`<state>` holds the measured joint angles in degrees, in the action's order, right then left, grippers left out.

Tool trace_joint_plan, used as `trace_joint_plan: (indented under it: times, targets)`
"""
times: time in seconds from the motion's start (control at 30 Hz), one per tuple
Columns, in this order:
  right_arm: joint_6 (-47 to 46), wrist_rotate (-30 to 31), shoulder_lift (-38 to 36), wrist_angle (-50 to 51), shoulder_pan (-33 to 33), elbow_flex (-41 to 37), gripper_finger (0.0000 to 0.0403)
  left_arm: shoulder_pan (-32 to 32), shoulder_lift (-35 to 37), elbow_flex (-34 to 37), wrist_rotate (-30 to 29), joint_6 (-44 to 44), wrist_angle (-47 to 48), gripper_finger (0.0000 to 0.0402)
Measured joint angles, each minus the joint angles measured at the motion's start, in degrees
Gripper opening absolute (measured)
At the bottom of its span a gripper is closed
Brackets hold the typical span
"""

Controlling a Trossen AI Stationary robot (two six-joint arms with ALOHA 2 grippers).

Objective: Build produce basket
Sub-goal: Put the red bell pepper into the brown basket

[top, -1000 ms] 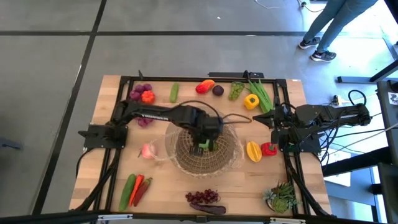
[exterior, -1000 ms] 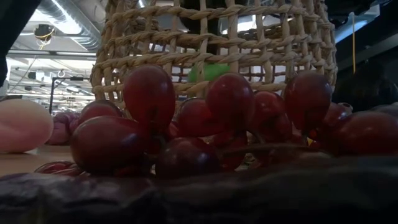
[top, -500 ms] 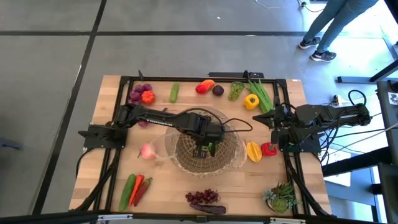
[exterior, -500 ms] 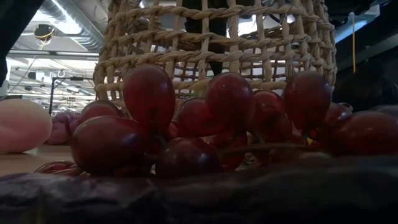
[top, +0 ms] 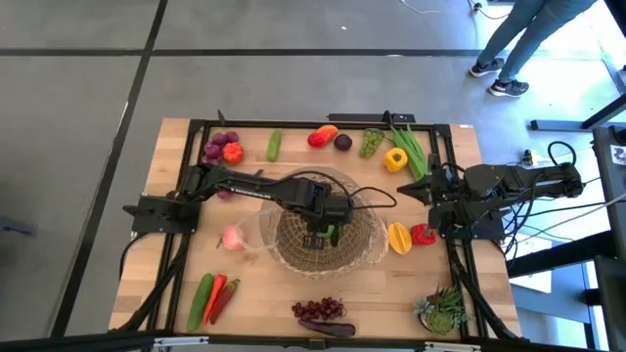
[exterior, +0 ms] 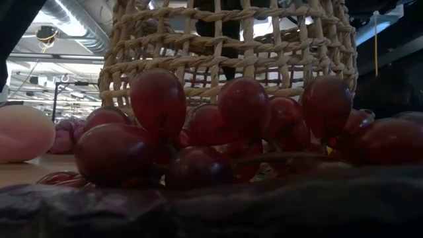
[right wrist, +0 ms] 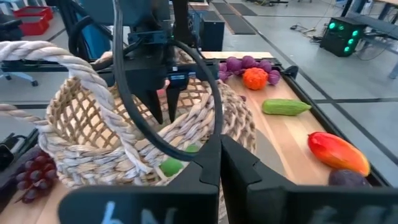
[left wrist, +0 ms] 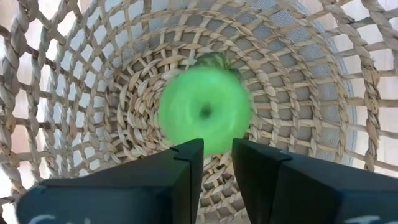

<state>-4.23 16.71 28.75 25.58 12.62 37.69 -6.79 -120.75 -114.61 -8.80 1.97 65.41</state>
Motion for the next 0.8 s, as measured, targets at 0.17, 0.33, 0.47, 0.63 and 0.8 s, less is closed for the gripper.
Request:
trace_joint_plan:
  times: [0.17, 0.33, 0.47, 0.63, 0.8]
  targets:
    - [-0.06, -0.09, 0.03, -0.01, -0.01, 0.00, 0.0000, 0.02, 2.96, 0.20, -1.33, 2.16, -0.02, 0.0070]
    - [0.15, -0.30, 0.02, -0.02, 0.00, 0.00, 0.0000, 0.02, 8.26, 0.16, -3.62, 6.24, -0.57, 0.0070]
    - [-0.95, -0.34, 0.02, -0.32, 0.00, 0.00, 0.0000, 0.02, 12.64, 0.09, -4.05, 13.22, 0.09, 0.0070]
    - [-3.15, -0.35, 0.02, -1.15, 0.00, 0.00, 0.0000, -0.63, 18.10, 0.00, -7.58, 23.90, 1.65, 0.0070]
    - [-2.99, -0.37, 0.00, -2.15, 0.00, 0.00, 0.0000, -1.99, 22.81, 0.03, -11.49, 32.79, 4.26, 0.0070]
